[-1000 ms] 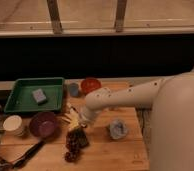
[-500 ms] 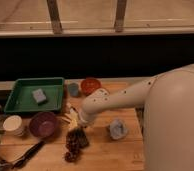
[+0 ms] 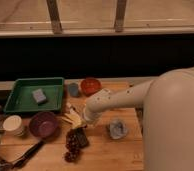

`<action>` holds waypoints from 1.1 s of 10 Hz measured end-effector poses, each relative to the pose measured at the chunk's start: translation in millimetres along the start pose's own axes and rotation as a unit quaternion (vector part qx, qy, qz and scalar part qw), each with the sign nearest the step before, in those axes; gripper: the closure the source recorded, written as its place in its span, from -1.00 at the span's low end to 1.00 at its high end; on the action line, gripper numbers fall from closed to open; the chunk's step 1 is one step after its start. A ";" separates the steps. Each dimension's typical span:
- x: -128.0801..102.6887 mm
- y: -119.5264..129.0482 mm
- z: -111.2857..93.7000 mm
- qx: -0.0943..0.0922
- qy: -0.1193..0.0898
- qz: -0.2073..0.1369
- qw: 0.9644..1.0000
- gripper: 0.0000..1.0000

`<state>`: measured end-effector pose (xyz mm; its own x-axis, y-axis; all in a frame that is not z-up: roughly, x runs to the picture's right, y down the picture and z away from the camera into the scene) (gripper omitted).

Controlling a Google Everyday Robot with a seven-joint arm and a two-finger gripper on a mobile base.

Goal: Wipe tray with eraser

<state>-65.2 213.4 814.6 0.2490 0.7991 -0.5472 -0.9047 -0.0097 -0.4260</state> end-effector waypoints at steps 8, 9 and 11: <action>14.6 20.7 16.1 0.019 0.025 -0.010 0.999 -0.31; 19.3 29.9 19.3 0.019 0.028 -0.015 0.999 -0.02; 18.7 32.0 19.5 0.019 0.028 -0.017 0.999 0.33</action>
<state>-96.2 239.7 804.7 0.2982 0.7639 -0.5724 -0.9075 0.0411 -0.4179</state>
